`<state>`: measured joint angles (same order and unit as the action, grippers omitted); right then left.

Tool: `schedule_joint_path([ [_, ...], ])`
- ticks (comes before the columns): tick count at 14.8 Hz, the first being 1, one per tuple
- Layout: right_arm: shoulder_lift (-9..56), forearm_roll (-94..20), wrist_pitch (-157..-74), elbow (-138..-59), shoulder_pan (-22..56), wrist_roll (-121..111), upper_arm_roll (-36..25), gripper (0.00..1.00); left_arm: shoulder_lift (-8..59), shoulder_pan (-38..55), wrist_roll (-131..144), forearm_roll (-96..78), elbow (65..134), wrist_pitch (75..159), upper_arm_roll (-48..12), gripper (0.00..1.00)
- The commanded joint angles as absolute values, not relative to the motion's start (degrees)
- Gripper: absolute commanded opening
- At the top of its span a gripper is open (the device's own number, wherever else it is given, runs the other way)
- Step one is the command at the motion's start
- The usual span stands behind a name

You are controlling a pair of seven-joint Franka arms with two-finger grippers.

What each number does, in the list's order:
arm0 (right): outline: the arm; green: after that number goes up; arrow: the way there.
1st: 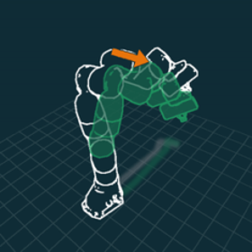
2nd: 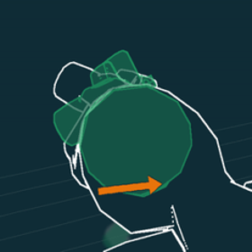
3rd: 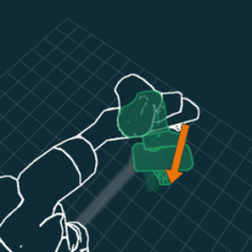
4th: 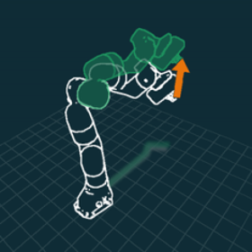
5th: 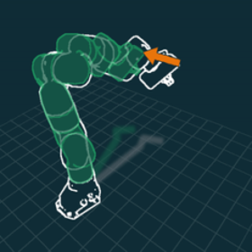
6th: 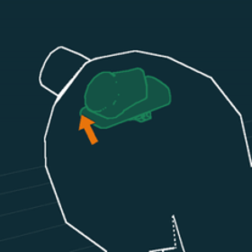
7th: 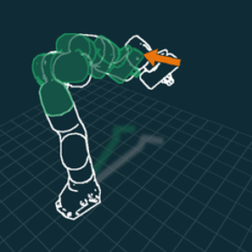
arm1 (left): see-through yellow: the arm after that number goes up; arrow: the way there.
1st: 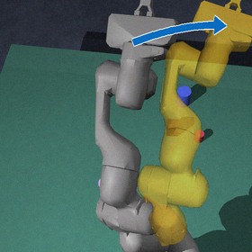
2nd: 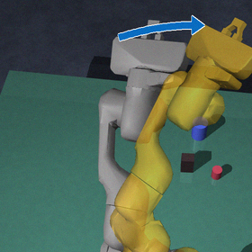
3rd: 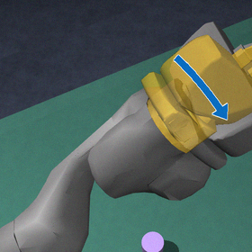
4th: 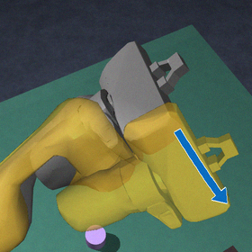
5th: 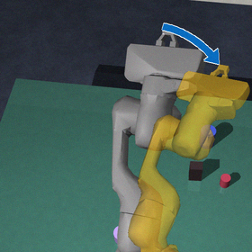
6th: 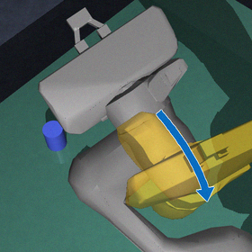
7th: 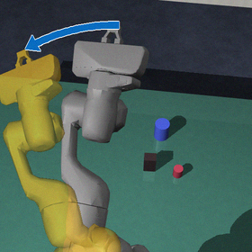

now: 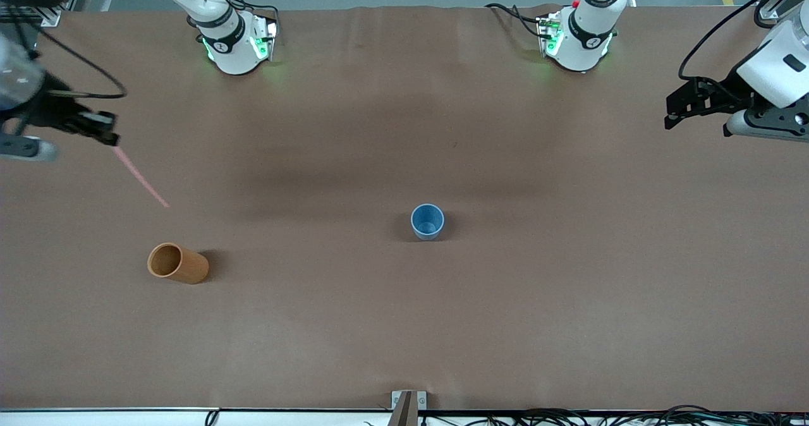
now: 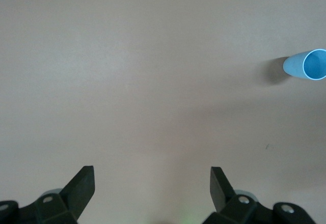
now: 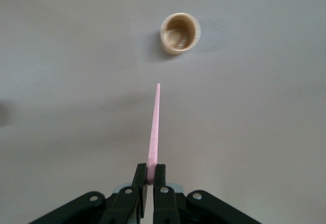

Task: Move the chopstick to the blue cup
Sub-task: 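Carry the pink stick over the blue cup with the right gripper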

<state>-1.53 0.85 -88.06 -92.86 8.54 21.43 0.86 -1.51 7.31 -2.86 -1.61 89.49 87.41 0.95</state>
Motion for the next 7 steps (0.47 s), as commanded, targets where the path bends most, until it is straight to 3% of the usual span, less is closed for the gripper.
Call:
schedule_joint_path([
  [1,2.18,1.41,-87.80,-87.30,18.86,38.61,0.44,0.01,-1.94,7.29,-4.31,-2.20,89.56,87.80,1.41,1.00],
  [7,20.27,1.58,-88.24,-67.10,34.61,63.51,0.44,0.00,-0.70,7.38,-3.95,-2.11,87.36,87.80,1.41,1.00],
])
